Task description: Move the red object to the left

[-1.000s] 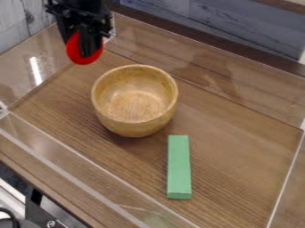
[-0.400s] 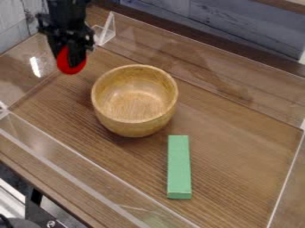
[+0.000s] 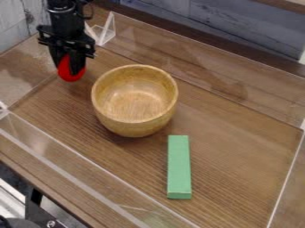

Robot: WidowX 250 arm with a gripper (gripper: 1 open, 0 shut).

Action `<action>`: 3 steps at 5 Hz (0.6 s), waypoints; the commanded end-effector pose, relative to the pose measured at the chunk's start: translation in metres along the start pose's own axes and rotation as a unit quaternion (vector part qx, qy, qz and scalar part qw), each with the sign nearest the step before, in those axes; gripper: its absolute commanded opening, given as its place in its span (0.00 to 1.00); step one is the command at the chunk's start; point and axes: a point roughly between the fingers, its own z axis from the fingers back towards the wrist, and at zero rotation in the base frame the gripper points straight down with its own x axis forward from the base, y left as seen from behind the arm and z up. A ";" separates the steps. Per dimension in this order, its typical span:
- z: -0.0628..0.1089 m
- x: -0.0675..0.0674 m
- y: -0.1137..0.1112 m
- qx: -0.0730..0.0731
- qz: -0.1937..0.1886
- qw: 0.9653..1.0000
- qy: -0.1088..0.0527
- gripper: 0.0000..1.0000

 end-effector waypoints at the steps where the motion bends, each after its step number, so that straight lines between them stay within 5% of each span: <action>1: 0.014 0.020 -0.005 0.014 0.005 1.000 -0.028 1.00; 3: 0.022 0.024 -0.017 0.005 0.054 0.998 -0.032 1.00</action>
